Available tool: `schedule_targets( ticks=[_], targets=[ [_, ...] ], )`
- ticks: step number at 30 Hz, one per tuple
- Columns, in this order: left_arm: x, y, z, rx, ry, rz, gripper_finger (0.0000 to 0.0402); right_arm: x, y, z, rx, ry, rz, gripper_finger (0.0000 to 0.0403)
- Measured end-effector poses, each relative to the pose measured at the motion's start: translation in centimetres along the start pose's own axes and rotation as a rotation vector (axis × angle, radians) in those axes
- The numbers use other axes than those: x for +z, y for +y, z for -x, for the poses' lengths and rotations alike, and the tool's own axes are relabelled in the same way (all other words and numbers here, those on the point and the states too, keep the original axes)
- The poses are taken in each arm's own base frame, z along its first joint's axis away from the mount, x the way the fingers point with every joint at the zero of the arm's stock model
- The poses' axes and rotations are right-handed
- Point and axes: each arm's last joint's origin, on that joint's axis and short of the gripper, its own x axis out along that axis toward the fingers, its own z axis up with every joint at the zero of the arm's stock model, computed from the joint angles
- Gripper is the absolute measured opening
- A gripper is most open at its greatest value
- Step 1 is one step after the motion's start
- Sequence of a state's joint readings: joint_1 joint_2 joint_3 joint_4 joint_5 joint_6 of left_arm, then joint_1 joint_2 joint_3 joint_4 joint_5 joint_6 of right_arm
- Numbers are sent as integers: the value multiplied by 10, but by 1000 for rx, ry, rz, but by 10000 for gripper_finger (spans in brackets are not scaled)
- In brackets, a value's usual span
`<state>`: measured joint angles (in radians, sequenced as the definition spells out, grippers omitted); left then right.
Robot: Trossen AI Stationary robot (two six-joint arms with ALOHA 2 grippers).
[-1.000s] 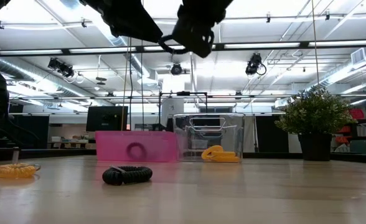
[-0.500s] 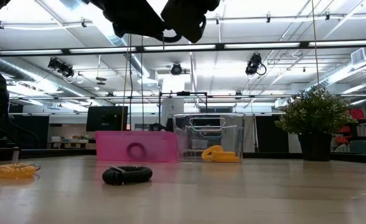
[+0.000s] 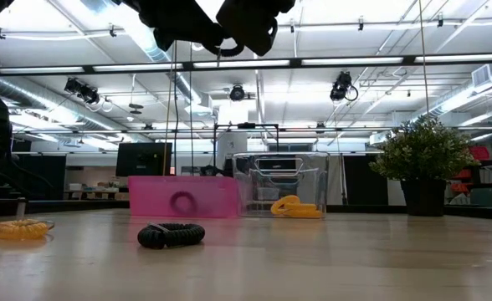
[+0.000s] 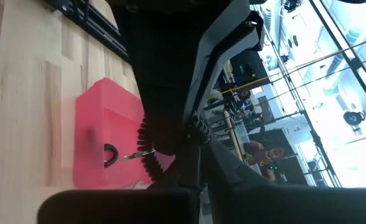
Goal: Sort spring keychains
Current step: Put the black spring keychain into the red bin
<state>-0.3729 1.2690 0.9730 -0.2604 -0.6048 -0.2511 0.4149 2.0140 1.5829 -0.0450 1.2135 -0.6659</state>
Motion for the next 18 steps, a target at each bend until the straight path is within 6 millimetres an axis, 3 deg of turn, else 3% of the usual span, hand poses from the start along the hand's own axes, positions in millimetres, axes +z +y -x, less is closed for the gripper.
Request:
schedule_targets(
  ticks=[11, 18],
  targets=[
    [0, 1, 0, 14, 2, -6, 16, 0, 0, 0, -4, 2, -16, 89],
    [-5, 7, 1, 201, 8, -49, 15, 1, 1, 2, 4, -6, 8, 163]
  ],
)
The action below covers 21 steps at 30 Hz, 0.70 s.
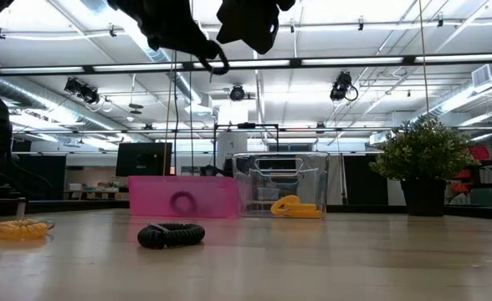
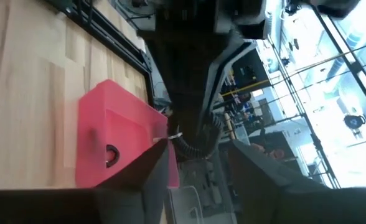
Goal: Sort spring keychains
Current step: Put the black spring keychain into the red bin
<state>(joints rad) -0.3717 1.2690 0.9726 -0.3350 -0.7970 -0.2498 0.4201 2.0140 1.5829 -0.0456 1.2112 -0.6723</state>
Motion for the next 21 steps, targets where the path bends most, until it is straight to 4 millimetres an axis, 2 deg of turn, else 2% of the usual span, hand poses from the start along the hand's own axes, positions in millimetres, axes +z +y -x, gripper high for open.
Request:
schedule_targets(
  ticks=[6, 14, 17, 21],
  targets=[
    [-7, 11, -5, 124, 53, -27, 14, -1, -1, 0, -22, 18, 16, 200],
    [-22, 34, -14, 267, 192, 2, 14, -3, -2, -1, -23, 33, -22, 202],
    [-26, 37, -15, 281, 219, 17, 14, -9, -12, -2, 51, 25, -88, 198],
    [-42, 38, -25, 296, 226, -12, 14, -20, -31, -4, 157, 40, -175, 190]
  ],
)
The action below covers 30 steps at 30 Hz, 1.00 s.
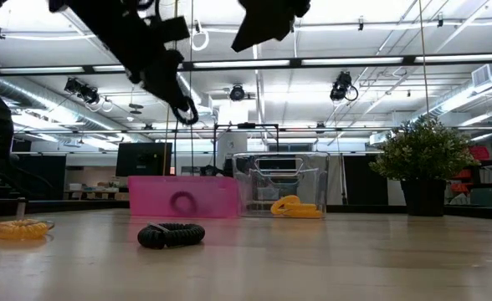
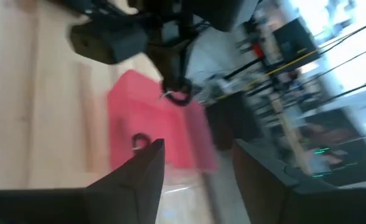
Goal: Sort spring keychains
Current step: Put the black spring keychain into the red bin
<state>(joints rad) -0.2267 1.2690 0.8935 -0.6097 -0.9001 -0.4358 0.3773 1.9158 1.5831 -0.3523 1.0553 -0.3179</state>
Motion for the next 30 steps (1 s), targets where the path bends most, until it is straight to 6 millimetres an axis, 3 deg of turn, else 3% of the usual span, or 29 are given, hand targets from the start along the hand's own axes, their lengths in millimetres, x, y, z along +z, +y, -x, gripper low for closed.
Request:
schedule_targets(
  ticks=[5, 16, 22, 30],
  targets=[
    [-14, 10, -28, 30, 48, 43, 14, -10, -15, -1, 136, 45, -74, 179],
    [-52, 35, -83, -78, 111, 241, 14, -19, -18, -7, 178, 109, -98, 160],
    [-61, 42, -91, -69, 136, 275, 18, -19, -18, -9, 219, 101, -110, 157],
    [-62, 42, -91, -65, 140, 283, 76, -20, -20, -15, 260, 105, -137, 157]
  ],
)
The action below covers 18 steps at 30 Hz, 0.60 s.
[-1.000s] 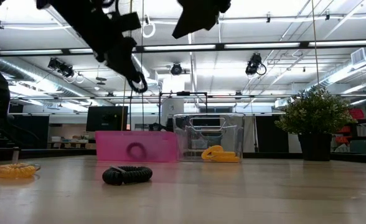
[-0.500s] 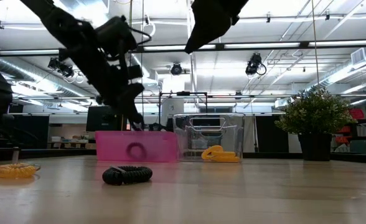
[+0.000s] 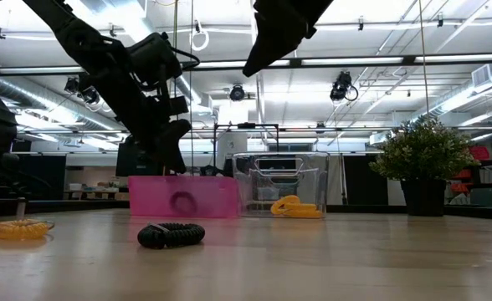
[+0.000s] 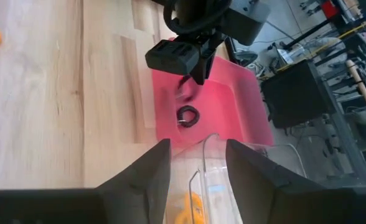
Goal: Sort spring keychains
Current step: Put the black spring keychain into the red bin
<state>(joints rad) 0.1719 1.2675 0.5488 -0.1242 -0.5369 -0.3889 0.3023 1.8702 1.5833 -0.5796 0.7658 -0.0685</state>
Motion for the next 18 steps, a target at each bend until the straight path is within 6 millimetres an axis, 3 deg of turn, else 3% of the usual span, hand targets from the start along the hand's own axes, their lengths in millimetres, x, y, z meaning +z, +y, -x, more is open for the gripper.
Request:
schedule_targets(
  ticks=[9, 18],
  targets=[
    [0, 0, 0, -1, 0, -8, 139, 0, 1, 0, 32, 0, 3, 157],
    [8, -4, 3, -78, 13, -26, 153, 2, 11, 1, 466, -36, -47, 157]
  ],
)
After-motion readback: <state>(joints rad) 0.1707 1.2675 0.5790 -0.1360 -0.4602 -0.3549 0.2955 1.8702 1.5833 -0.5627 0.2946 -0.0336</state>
